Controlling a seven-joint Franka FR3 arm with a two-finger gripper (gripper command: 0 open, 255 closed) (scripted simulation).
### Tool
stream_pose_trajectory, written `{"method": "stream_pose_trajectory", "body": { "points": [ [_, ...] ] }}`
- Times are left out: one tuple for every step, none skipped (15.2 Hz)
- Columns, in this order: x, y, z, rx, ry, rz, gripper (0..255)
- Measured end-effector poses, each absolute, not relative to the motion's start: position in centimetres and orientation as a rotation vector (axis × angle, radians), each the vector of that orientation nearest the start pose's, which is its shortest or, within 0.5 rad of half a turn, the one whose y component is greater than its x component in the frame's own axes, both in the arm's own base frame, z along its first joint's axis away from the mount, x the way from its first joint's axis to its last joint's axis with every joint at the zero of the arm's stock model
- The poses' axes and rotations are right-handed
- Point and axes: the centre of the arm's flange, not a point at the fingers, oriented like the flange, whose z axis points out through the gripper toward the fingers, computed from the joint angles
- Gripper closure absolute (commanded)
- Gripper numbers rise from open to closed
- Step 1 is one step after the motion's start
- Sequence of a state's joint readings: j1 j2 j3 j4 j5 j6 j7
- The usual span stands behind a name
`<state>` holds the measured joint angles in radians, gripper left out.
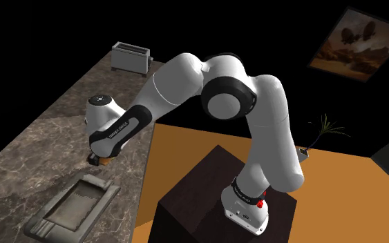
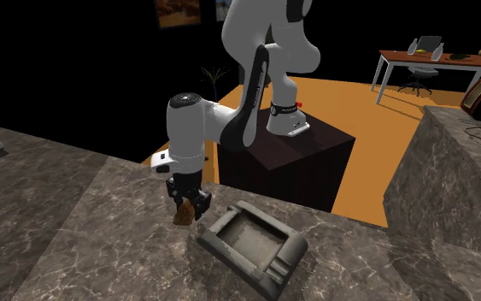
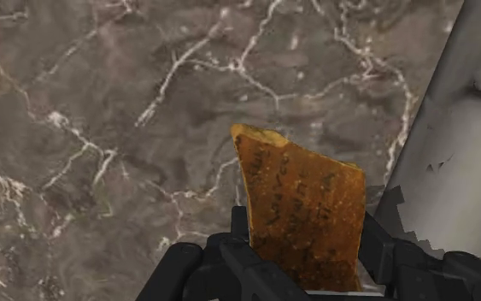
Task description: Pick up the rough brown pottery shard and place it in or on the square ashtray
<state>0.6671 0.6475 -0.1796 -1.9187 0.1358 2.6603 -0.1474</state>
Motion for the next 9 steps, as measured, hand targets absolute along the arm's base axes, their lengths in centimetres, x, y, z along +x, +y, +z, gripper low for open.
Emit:
{"method": "stream_pose_trajectory", "body": {
  "points": [
    [55.9, 29.7, 17.0, -3.032, -0.870, -0.179, 255],
    [55.9, 29.7, 17.5, -3.032, -0.871, -0.179, 255],
    [56.0, 29.7, 18.1, -3.032, -0.870, -0.179, 255],
    [55.9, 29.7, 18.5, -3.032, -0.870, -0.179, 255],
    [55.9, 29.8, 19.1, -3.032, -0.870, -0.179, 255],
    [56.0, 29.8, 19.7, -3.032, -0.870, -0.179, 255],
    [56.0, 29.7, 20.2, -3.032, -0.871, -0.179, 255],
    [55.9, 29.6, 20.7, -3.032, -0.870, -0.179, 255],
    [55.9, 29.7, 21.3, -3.032, -0.870, -0.179, 255]
  ]
}}
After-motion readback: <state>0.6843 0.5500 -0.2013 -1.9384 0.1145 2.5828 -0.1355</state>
